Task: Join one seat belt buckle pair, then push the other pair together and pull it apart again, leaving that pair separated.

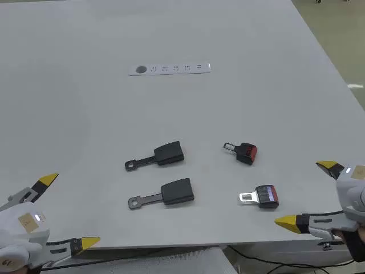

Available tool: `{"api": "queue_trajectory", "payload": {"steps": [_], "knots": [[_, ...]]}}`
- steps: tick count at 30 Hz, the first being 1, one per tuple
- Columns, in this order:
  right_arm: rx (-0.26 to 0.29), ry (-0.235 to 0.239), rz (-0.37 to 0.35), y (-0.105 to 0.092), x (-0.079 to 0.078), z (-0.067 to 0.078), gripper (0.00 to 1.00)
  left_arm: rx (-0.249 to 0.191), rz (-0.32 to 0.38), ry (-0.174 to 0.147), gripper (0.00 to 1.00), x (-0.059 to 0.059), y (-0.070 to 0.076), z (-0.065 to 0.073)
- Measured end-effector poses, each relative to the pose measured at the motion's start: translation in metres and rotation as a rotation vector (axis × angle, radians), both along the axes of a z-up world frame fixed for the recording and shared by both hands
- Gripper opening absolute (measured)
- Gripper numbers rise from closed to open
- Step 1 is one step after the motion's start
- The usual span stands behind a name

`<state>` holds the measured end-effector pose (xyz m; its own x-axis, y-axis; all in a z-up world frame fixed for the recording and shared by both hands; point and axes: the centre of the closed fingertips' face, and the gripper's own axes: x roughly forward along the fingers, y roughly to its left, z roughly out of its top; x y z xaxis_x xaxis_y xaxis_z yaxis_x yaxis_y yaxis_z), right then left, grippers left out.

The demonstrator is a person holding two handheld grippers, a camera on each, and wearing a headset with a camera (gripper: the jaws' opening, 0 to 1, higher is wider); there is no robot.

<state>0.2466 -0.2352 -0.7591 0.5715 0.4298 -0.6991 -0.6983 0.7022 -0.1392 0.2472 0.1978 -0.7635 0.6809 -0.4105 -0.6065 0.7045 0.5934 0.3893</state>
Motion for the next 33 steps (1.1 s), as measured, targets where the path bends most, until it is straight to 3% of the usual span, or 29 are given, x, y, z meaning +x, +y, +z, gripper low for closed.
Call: {"api": "queue_trajectory", "payload": {"steps": [23, 33], "knots": [[0.023, 0.011, 0.027, 0.017, 0.017, -0.005, 0.98, 0.025, -0.003, 0.016, 0.99, 0.0, 0.003, -0.006], [0.051, 0.012, 0.036, 0.025, 0.022, -0.004, 1.0, 0.005, 0.003, 0.043, 0.99, -0.001, 0.002, -0.009]]}}
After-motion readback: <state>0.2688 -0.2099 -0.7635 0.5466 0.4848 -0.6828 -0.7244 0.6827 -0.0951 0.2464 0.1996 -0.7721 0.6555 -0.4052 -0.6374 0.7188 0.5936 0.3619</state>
